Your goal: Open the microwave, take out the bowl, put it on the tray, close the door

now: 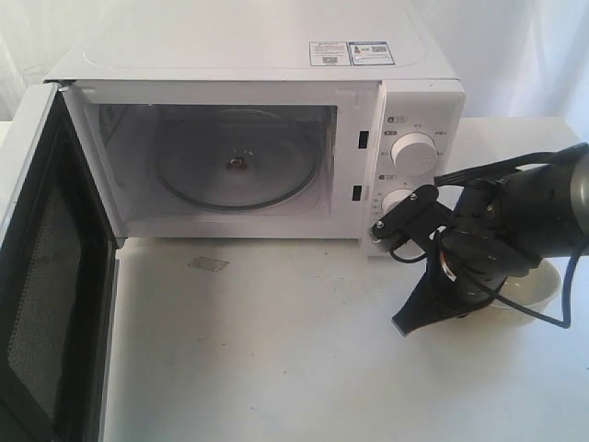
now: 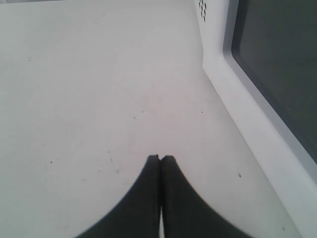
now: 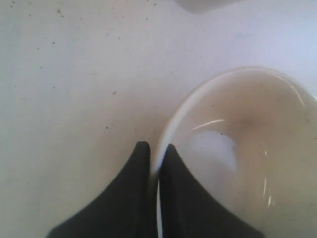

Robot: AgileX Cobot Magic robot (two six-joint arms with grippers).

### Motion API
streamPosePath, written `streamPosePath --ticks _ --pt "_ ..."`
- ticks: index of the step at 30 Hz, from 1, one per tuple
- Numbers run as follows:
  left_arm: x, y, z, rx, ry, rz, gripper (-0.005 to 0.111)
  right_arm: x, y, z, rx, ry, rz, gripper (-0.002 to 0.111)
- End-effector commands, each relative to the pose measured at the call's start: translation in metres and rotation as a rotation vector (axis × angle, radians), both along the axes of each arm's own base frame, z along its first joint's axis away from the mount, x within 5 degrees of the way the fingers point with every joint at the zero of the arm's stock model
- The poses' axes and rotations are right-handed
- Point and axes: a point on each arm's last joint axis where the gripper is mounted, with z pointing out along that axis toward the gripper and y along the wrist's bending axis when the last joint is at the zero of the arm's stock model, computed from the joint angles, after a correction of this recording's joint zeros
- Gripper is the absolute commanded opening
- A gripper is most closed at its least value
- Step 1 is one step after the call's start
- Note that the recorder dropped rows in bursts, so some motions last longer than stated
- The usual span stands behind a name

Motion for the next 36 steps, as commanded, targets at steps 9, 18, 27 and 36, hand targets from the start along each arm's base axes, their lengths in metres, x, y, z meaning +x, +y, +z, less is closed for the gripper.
streamPosePath --ticks 9,18,27,36 --pt "0.000 0.000 -0.001 -0.006 0.001 0.002 0.000 -0.003 -0.004 -0.002 -0.011 0.036 -0.052 0.036" --pt "0.000 0.000 -0.001 -0.006 0.001 0.002 0.000 -0.011 -0.002 0.051 0.151 -0.076 -0.178 0.036" --pt "0.000 0.000 -0.001 -0.006 0.001 0.002 0.000 -0.052 -0.004 0.122 0.347 -0.130 -0.127 0.001" --pt "0.000 0.000 -0.001 -0.006 0.001 0.002 0.000 -0.122 -0.012 0.173 0.497 -0.079 0.063 0.000"
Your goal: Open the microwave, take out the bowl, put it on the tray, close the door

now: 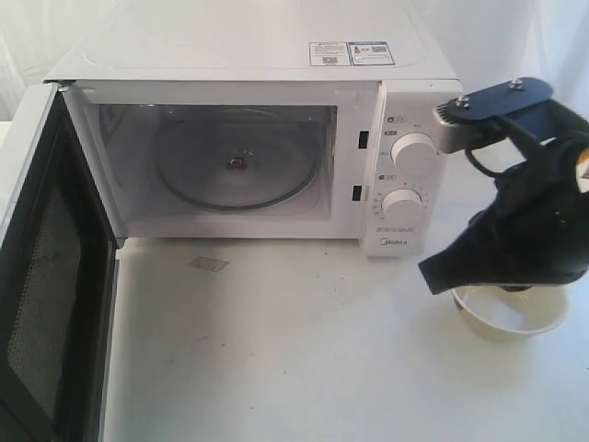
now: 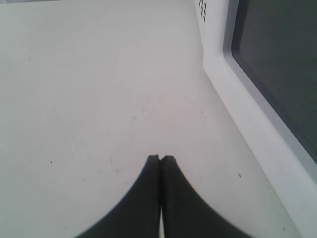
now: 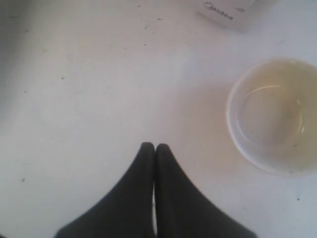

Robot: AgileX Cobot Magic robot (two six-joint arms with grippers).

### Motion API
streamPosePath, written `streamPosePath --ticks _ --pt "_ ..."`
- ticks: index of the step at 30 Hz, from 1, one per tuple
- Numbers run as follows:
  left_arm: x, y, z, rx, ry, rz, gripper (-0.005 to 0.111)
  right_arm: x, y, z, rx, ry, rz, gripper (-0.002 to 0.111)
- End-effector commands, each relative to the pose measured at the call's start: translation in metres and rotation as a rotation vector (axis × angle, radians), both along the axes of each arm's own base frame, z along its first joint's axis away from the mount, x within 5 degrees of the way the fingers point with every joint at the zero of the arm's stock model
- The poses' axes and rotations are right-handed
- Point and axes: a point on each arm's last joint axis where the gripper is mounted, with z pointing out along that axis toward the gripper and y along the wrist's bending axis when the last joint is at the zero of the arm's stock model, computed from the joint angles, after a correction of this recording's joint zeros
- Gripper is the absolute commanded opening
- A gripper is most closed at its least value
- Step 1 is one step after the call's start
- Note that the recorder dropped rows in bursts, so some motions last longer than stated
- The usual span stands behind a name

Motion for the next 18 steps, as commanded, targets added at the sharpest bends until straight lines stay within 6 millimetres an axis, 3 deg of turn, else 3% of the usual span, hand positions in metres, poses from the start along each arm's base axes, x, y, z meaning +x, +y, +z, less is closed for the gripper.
streamPosePath --ticks 1,7,18 --pt "0.000 0.000 -0.001 -0.006 0.001 0.002 0.000 -0.032 -0.009 0.023 0.044 -0.035 0.050 0.000" --pt "0.000 0.000 -0.001 0.033 0.000 -0.007 0.000 -0.057 -0.020 0.044 0.091 -0.157 0.051 0.000" --pt "0.001 0.002 0.003 0.313 -0.054 -0.085 0.000 -0.057 -0.021 0.055 0.131 -0.286 0.047 0.000"
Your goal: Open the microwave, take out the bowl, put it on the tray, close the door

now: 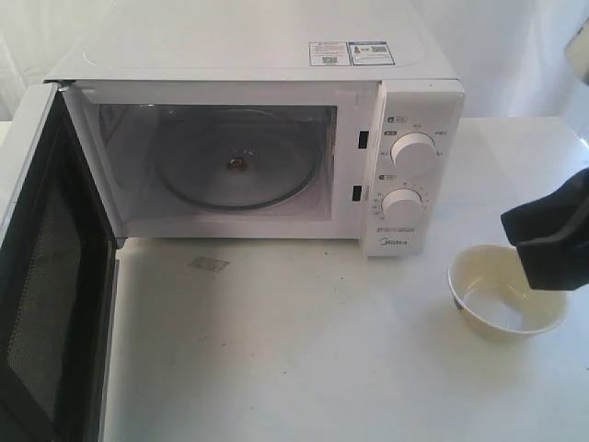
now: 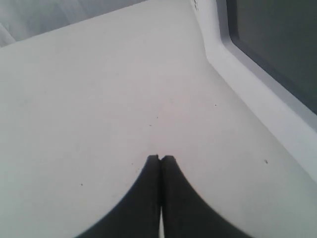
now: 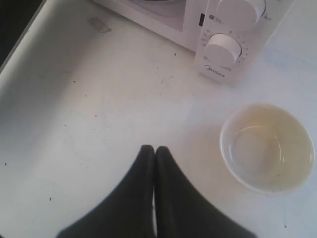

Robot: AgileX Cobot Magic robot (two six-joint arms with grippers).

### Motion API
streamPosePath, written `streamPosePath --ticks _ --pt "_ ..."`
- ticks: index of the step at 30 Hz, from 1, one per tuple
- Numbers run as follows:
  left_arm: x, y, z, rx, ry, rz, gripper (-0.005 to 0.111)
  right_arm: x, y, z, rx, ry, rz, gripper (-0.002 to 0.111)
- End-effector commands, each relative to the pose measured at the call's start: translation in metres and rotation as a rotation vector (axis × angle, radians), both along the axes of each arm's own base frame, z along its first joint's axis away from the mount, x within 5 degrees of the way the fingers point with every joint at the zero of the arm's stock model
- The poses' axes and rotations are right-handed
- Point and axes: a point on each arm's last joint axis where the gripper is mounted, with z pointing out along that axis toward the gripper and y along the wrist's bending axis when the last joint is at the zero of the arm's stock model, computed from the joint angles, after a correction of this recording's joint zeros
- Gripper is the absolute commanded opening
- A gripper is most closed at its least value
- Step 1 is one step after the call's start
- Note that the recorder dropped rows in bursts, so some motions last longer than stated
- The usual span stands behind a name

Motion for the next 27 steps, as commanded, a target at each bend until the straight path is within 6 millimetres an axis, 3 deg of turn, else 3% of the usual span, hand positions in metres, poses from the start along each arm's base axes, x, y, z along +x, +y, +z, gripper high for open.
streamPosePath --ticks 1,27 --pt "0.0005 0.0006 0.0010 0.084 -0.026 -0.020 0.000 0.0031 0.0000 0.0048 0.010 -0.062 0.001 0.000" --pt "0.0019 0.0010 0.0057 0.086 -0.080 -0.014 0.000 0.0041 0.0005 0.0057 0.018 -0.078 -0.001 0.000"
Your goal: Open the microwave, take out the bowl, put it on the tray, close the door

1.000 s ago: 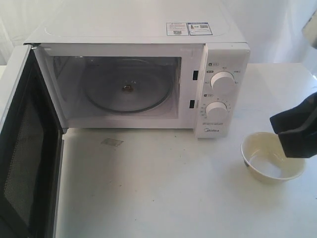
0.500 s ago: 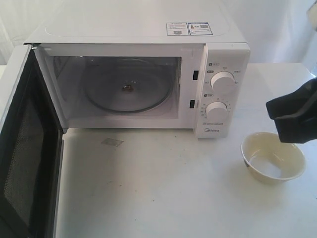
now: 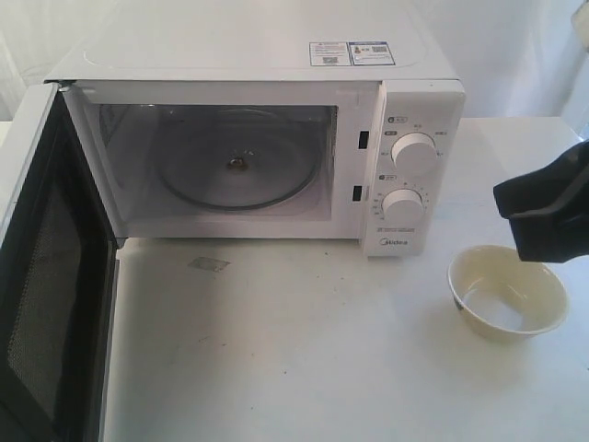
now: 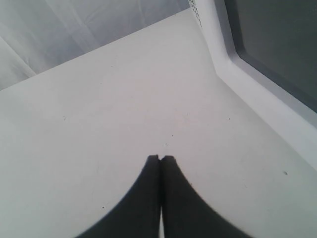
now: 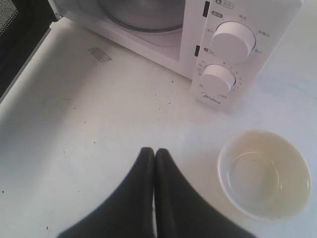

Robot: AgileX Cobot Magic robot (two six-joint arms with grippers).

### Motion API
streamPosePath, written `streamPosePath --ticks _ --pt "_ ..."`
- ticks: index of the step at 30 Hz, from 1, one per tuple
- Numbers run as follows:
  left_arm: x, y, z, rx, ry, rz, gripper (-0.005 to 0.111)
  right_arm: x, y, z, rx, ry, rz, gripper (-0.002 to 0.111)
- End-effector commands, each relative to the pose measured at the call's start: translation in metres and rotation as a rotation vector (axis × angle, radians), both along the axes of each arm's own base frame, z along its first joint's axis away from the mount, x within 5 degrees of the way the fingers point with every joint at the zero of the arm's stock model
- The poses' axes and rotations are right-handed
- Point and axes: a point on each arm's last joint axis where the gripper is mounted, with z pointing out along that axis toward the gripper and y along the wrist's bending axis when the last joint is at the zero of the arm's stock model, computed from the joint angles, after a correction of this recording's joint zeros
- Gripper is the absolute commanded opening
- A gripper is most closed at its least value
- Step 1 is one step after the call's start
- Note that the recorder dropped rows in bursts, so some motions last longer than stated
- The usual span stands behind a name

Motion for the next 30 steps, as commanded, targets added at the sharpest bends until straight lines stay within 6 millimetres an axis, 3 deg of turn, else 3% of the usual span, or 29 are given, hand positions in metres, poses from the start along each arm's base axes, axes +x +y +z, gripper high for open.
streamPosePath --ticks 1,6,12,15,16,19,21,23,24,30 --pt "0.001 0.000 0.003 0.000 -0.043 0.005 0.000 -0.001 -0.001 0.000 -0.012 -0.003 0.004 0.000" --pt "0.003 0.002 0.026 0.003 -0.297 0.026 0.000 -0.001 -0.001 0.000 -0.014 0.003 0.004 0.000" --pt "0.003 0.002 0.028 0.004 -0.319 0.028 0.000 0.000 -0.001 0.001 -0.010 -0.007 0.003 0.000" --pt "0.000 0.004 0.047 -0.126 -0.531 0.046 0.000 0.000 -0.001 0.001 -0.010 -0.007 0.003 0.000" --pt "-0.005 0.005 0.062 -0.228 -0.710 0.041 0.000 0.000 -0.001 0.001 -0.009 -0.009 0.003 0.000" --pt "-0.011 0.006 0.072 -0.214 -0.842 0.039 0.000 0.000 -0.001 0.001 -0.009 -0.009 0.003 0.000" --pt "-0.012 0.006 0.084 -0.264 -0.813 0.034 0.000 0.000 -0.001 0.001 -0.009 -0.009 0.003 0.000" --pt "-0.016 0.004 0.109 -0.365 -0.652 0.028 0.000 0.000 -0.001 0.001 -0.008 -0.010 0.003 0.000" --pt "-0.023 0.000 0.130 -0.359 -0.534 0.011 0.000 0.000 -0.001 0.001 -0.008 -0.011 0.003 0.000" --pt "-0.025 -0.008 0.192 -0.392 -0.118 0.001 0.000 -0.001 -0.001 0.000 -0.011 -0.004 0.004 0.000"
